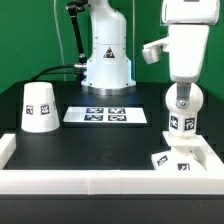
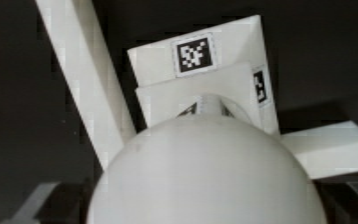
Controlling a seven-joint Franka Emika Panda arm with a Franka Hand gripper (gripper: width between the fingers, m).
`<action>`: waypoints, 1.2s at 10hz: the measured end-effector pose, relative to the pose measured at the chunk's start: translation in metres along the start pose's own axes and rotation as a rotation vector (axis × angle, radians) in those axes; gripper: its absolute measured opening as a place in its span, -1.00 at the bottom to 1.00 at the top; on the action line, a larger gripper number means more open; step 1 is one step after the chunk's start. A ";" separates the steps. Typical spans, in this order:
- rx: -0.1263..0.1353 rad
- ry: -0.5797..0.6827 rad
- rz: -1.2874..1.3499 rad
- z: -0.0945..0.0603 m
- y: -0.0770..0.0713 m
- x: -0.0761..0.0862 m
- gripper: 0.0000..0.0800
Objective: Assemble lamp
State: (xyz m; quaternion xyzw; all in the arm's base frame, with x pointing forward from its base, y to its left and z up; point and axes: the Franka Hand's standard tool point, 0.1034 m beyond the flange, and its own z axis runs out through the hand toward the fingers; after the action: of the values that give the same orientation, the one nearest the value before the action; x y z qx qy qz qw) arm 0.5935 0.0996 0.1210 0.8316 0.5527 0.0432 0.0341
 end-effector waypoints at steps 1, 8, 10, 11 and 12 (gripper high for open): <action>0.000 -0.001 0.133 0.000 0.000 0.000 0.44; 0.003 0.000 0.725 0.000 -0.002 0.002 0.45; 0.006 0.002 0.880 0.000 -0.002 0.001 0.45; 0.006 0.001 0.941 0.000 -0.001 0.001 0.45; 0.007 0.002 1.018 0.000 -0.001 0.000 0.45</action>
Offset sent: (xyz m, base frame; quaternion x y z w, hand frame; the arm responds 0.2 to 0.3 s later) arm -0.0013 0.0019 0.0030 0.0068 -0.0125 0.3112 0.9502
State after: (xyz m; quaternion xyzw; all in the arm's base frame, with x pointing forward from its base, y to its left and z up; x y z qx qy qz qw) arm 0.5927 0.1004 0.1207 0.9955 0.0775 0.0533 0.0056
